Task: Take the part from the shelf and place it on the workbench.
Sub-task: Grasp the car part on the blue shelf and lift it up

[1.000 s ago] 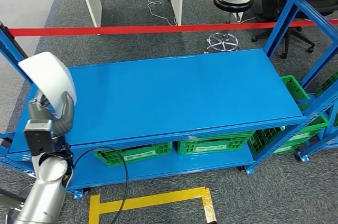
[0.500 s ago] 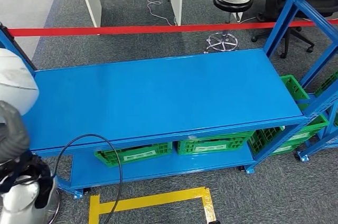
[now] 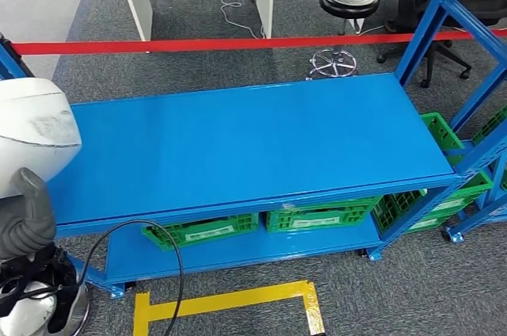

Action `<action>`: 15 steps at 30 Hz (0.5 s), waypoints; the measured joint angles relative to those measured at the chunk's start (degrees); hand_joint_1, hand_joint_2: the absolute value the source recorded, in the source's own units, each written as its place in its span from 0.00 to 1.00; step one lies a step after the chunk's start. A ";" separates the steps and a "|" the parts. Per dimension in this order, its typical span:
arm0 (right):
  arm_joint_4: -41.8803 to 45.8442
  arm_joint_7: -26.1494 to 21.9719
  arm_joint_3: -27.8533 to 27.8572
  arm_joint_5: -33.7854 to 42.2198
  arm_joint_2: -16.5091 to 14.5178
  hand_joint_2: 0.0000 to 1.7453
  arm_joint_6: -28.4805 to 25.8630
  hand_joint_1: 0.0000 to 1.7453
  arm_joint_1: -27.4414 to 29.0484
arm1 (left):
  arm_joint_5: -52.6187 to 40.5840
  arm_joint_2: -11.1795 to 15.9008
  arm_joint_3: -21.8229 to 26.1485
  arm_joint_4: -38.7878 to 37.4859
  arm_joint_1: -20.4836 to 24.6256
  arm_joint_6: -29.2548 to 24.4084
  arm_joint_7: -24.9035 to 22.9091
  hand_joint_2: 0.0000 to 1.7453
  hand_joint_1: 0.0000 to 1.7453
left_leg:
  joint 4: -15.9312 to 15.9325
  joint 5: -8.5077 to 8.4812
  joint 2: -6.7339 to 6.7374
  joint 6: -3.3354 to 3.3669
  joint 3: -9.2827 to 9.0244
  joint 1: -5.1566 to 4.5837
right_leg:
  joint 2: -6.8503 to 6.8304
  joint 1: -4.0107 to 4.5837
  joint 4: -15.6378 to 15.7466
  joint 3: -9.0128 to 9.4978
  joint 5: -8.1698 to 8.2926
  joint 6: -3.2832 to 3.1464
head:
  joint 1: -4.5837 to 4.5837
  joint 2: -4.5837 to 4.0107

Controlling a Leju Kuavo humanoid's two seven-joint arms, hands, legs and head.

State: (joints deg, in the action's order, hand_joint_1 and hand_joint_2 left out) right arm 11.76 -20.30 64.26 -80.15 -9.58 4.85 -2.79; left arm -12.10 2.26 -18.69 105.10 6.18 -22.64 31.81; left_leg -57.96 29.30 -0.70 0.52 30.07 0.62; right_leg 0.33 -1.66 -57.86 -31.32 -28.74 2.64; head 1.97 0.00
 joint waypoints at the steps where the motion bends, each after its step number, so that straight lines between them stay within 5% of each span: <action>1: 0.00 0.14 0.00 -0.06 -0.01 0.00 0.08 0.00 0.00 | 0.06 0.09 -0.31 -0.01 0.00 0.57 -0.18 1.00 1.00 | 0.00 0.00 0.00 0.00 0.00 0.00 | -0.01 0.00 0.00 0.00 0.00 0.00 | 0.01 0.00; 7: 0.00 0.06 0.00 0.51 -0.20 0.00 0.31 0.00 0.05 | 0.16 0.61 -2.65 -0.01 -0.21 3.82 -0.93 1.00 1.00 | -0.45 0.20 0.00 0.44 0.19 -0.22 | 0.01 -0.25 0.39 0.06 0.30 0.37 | -0.03 0.00; 10: 0.05 0.61 0.04 1.06 -0.24 0.00 -0.43 0.00 0.00 | -0.15 0.66 -3.28 0.01 -0.22 4.09 -1.02 1.00 1.00 | 0.79 -0.52 0.13 1.25 -0.24 0.15 | -0.07 -0.18 -0.27 -0.41 -0.42 0.74 | 0.03 0.00; 14: 0.39 3.66 0.88 2.42 -0.22 0.00 -4.55 0.00 -0.13 | -1.55 0.63 -4.04 0.01 -0.67 3.31 -1.74 1.00 1.00 | 1.41 -0.85 0.34 1.69 -0.43 0.36 | -0.14 -0.04 -13.89 -7.42 -6.38 0.86 | 0.39 0.00; 15: 0.55 4.49 1.19 2.63 -0.20 0.00 -6.03 0.00 -0.12 | -2.11 0.64 -4.14 0.01 -0.90 2.74 -1.91 1.00 1.00 | 1.39 -0.78 0.35 1.64 -0.48 0.37 | -0.15 -0.05 -16.17 -8.79 -6.62 0.90 | 0.39 0.00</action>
State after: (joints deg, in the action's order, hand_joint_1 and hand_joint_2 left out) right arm 12.31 -15.81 65.45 -77.52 -9.78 -1.19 -2.91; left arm -14.22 2.90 -22.83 105.11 5.28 -19.91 29.91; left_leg -56.57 28.52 -0.36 2.16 29.59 0.99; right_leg 0.18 -1.70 -74.03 -40.11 -35.36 3.55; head 2.37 0.00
